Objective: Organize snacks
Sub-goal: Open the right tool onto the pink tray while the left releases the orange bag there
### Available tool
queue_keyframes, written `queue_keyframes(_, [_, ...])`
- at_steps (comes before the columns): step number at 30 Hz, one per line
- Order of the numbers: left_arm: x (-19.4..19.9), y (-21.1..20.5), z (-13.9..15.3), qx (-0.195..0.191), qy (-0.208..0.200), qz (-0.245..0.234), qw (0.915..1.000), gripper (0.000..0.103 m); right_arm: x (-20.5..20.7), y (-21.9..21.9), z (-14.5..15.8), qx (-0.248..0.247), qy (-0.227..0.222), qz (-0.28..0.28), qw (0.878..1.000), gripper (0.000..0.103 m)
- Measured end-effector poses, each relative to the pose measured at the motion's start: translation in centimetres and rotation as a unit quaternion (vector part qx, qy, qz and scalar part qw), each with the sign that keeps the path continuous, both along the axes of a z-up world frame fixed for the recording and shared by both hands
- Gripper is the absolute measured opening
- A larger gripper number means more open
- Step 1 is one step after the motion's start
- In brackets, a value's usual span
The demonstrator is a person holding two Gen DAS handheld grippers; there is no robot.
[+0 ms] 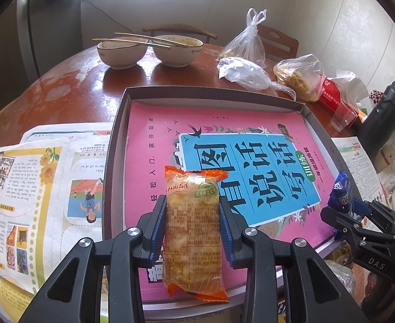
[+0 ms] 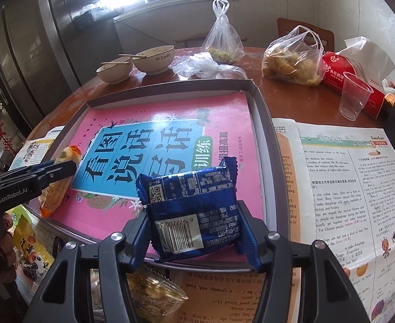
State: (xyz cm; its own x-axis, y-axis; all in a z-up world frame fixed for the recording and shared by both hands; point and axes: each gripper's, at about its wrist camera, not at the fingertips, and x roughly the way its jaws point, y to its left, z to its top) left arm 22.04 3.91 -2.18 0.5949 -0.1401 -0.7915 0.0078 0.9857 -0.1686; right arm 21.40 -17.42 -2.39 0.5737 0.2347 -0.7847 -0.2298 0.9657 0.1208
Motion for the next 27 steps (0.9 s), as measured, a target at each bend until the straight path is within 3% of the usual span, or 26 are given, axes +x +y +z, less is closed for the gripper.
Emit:
queue_keyframes(13, [-0.11, 0.03, -0.05, -0.004, 0.005, -0.003, 1.0, 0.04, -0.24, -0.4, 0.21, 0.005, -0.001, -0.006, 1.0, 0.06])
queue_keyframes(27, [-0.57, 0.18, 0.5, -0.012, 0.004, -0.002, 0.9999, 0.059, -0.34, -0.51, 0.43, 0.014, -0.003, -0.01, 1.0, 0.064])
